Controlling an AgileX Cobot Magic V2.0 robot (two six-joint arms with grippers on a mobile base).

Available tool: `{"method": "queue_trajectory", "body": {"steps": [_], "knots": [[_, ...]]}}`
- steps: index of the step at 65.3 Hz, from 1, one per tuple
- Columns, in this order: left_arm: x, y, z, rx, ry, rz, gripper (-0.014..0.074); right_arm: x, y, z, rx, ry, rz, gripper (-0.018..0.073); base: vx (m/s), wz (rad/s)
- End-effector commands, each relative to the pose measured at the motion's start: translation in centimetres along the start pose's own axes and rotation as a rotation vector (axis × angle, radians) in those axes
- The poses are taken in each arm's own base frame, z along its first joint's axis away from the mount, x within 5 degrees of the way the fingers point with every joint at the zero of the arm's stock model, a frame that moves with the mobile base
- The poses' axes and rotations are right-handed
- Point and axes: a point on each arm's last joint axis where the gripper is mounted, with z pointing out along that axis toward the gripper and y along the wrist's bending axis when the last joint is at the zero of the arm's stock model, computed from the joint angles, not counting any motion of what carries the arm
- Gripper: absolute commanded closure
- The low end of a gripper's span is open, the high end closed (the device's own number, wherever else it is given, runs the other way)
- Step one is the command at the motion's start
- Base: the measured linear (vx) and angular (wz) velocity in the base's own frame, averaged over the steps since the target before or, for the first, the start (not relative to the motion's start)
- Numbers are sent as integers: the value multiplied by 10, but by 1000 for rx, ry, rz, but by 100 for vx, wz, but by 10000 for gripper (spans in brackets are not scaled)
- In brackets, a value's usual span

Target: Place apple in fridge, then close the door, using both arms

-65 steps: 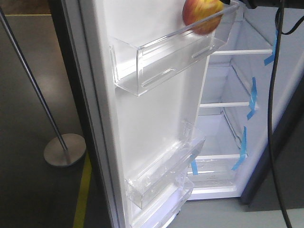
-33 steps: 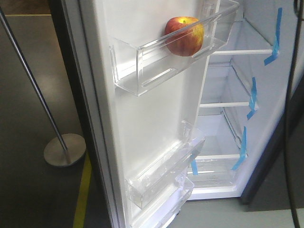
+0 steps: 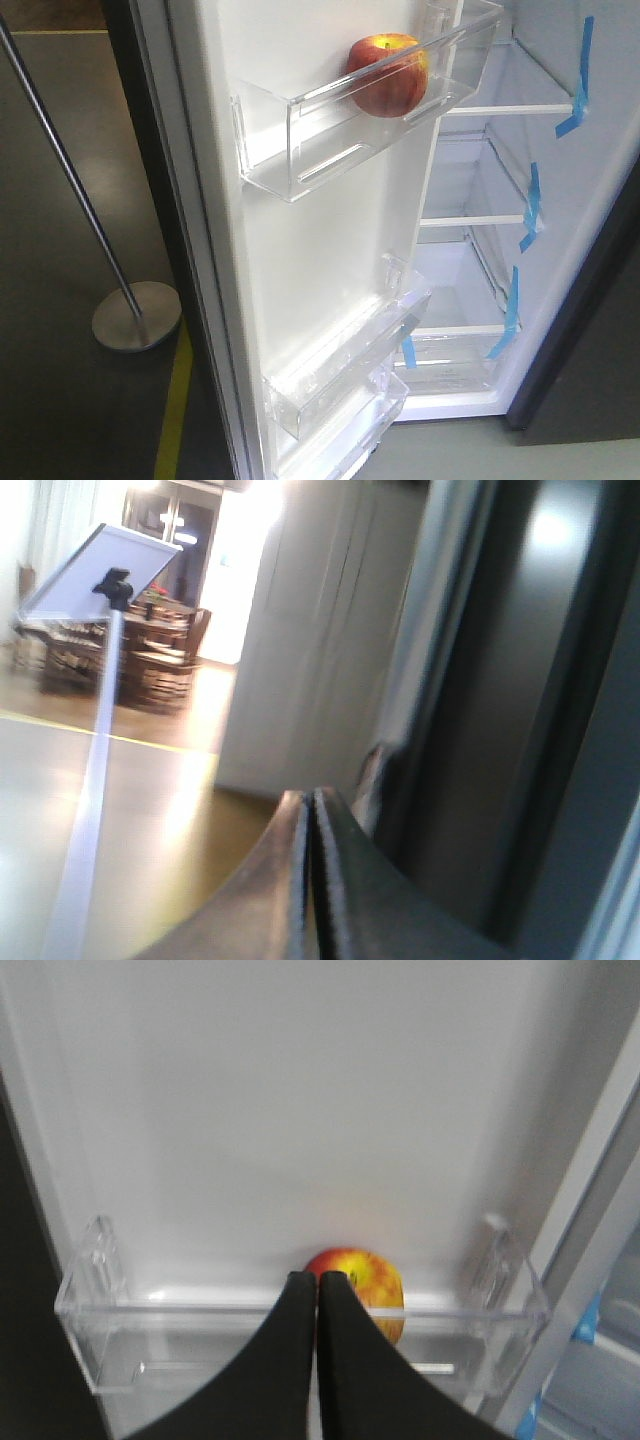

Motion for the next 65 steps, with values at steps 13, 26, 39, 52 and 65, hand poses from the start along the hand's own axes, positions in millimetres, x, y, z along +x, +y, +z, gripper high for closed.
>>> {"method": "queue_trajectory", "body": {"steps": [13,26,39,52,65], "knots": [[-11,1,-2,38,-139,-557,604,65,40,-32,23,78,85,564,0,0],[-37,-13,-5,171,-251,-651,604,130,69,-47,13,156,143,564,0,0],[-87,-51,-4,318,-278,-417,604,175,91,-61,20,172,155,564,0,0],[-125,-81,35,369,-208,-345,604,182,104,-74,29,131,126,564,0,0],[-152,-103,110,460,-194,-412,604,181,108,-79,33,109,110,564,0,0]]}}
